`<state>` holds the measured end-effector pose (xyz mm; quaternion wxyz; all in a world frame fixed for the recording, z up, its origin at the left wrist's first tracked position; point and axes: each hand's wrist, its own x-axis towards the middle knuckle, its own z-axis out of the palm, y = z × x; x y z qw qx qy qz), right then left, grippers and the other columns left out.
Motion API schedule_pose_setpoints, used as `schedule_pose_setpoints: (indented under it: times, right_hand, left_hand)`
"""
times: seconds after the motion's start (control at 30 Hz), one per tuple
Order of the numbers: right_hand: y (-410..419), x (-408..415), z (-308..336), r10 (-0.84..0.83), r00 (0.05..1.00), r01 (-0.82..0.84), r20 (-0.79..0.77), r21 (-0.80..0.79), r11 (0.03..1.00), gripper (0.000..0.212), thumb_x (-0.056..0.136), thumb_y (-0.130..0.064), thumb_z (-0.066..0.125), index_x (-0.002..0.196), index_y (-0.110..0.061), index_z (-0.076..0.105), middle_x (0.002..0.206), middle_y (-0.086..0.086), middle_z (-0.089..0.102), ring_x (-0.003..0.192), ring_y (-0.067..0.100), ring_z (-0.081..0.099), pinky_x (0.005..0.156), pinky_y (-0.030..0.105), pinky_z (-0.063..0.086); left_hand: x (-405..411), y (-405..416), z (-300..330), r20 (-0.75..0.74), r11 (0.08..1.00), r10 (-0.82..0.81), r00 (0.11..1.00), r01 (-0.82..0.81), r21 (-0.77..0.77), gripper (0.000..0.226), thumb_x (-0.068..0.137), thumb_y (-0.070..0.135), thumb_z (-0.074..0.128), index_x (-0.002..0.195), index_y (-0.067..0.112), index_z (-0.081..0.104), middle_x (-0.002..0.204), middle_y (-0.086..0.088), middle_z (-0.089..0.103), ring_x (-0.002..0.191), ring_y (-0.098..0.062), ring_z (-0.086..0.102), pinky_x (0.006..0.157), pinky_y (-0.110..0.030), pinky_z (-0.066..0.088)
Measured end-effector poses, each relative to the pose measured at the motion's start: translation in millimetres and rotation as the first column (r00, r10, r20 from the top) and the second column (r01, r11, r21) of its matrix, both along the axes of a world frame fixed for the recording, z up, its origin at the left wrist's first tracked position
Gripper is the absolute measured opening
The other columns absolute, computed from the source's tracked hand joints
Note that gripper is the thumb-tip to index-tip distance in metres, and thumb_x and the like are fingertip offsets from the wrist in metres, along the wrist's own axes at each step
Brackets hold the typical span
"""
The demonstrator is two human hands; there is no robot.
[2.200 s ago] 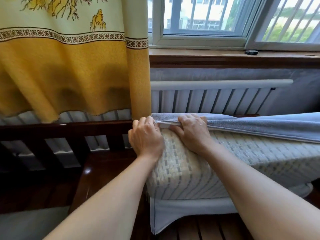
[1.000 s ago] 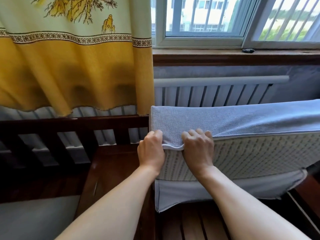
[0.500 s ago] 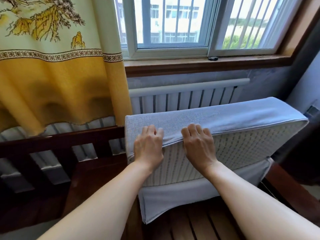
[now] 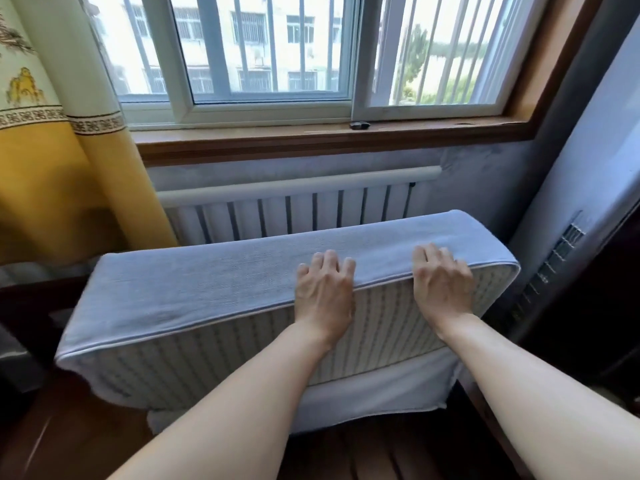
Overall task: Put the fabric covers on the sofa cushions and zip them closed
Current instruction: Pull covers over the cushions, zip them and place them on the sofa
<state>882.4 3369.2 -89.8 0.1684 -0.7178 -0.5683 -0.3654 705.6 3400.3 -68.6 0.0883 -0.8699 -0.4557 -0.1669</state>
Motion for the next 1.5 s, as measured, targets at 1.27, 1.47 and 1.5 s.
schedule_pose_setpoints:
  times: [1.27,1.47,1.5]
  right_hand:
    - [-60,223,-46,0.29,0.944,-0.284,-0.155,0.059,0.957,0.016,0.065,-0.006,0.045,0.051,-0.014,0.048,0.052,0.002,0.048,0.034,0.019,0.047,0.037,0.018,0.02]
    - [-51,218,-44,0.267,0.938,-0.267,-0.22,0.029,0.963,0.019,0.067,-0.006,0.043,0.051,-0.014,0.05,0.052,0.002,0.049,0.034,0.018,0.047,0.035,0.018,0.023]
    - [-50,216,-41,0.246,0.945,-0.252,-0.216,0.0,0.968,0.021,0.066,-0.006,0.039,0.051,-0.014,0.05,0.052,0.002,0.049,0.034,0.018,0.048,0.034,0.017,0.024]
  left_hand:
    - [280,-42,-24,0.019,0.98,0.06,0.998,-0.063,0.187,0.031,0.048,0.0,0.062,0.073,0.017,0.06,0.073,-0.002,0.057,0.069,-0.026,0.057,0.051,-0.029,0.032]
    - [279,-33,-26,-0.055,0.975,0.022,0.998,-0.01,0.22,0.018,0.047,-0.003,0.063,0.053,0.012,0.056,0.063,-0.002,0.054,0.065,-0.026,0.056,0.05,-0.028,0.032]
    - [275,-33,-28,-0.054,0.971,0.022,0.998,-0.009,0.239,0.016,0.049,-0.003,0.061,0.055,0.012,0.057,0.065,-0.004,0.054,0.066,-0.027,0.055,0.051,-0.029,0.035]
